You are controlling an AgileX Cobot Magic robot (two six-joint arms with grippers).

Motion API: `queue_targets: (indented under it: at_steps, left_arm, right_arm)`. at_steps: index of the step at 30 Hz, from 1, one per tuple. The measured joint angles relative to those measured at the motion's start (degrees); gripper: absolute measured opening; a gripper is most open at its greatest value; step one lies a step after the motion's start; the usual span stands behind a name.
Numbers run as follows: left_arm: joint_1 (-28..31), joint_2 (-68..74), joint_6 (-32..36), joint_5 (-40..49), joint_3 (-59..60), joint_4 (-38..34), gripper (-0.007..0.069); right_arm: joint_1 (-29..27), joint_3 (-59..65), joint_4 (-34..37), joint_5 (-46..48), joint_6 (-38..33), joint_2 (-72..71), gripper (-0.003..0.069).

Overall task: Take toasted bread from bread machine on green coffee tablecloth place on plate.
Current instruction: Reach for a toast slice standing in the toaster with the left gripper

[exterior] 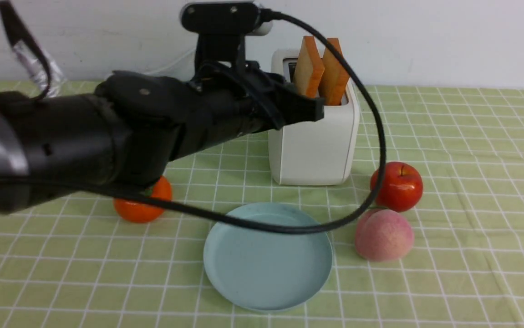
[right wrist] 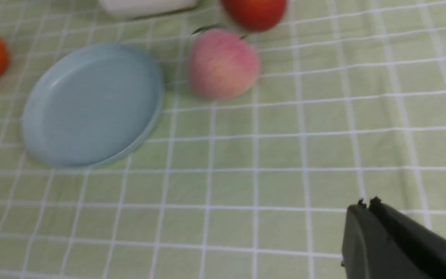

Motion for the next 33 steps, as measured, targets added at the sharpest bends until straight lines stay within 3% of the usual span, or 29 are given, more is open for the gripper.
queue_targets:
  at_steps: [1,2,7,12,19,27,32,33]
  left_arm:
    - [0.0,2.3,0.0,-0.1,-2.2,0.4,0.0106]
    - [0.0,2.3,0.0,-0.1,-2.5,0.4,0.0114]
    - [0.0,10.9,0.0,-3.7,-9.7,0.8,0.034]
    - [0.0,17.4,0.2,-5.7,-16.5,3.4,0.044]
    - [0.5,25.7,0.3,-9.3,-24.9,6.8,0.0439]
    - [1.4,29.7,0.2,-8.6,-29.5,7.3,0.0388]
    - [2.4,31.5,0.2,-9.5,-31.1,7.3,0.0301]
    - [2.7,31.7,0.2,-10.0,-31.4,7.3,0.0252]
  right_arm:
    - [0.0,-0.1,3.5,-0.1,-5.0,0.0,-0.0006]
    - [0.0,0.0,4.5,-0.2,-5.6,0.0,-0.0006]
    - [0.0,-0.4,13.6,-3.7,-17.1,0.0,-0.0002]
    - [0.0,-0.4,17.2,-5.6,-22.9,0.0,-0.0001]
    - [0.0,-0.4,20.6,-11.9,-29.2,0.0,0.0]
    - [0.0,-0.4,21.9,-13.9,-31.0,0.0,0.0004]
    - [0.0,-0.4,22.0,-14.1,-32.3,0.0,0.0007]
    - [0.0,-0.4,22.0,-14.1,-32.4,0.0,0.0008]
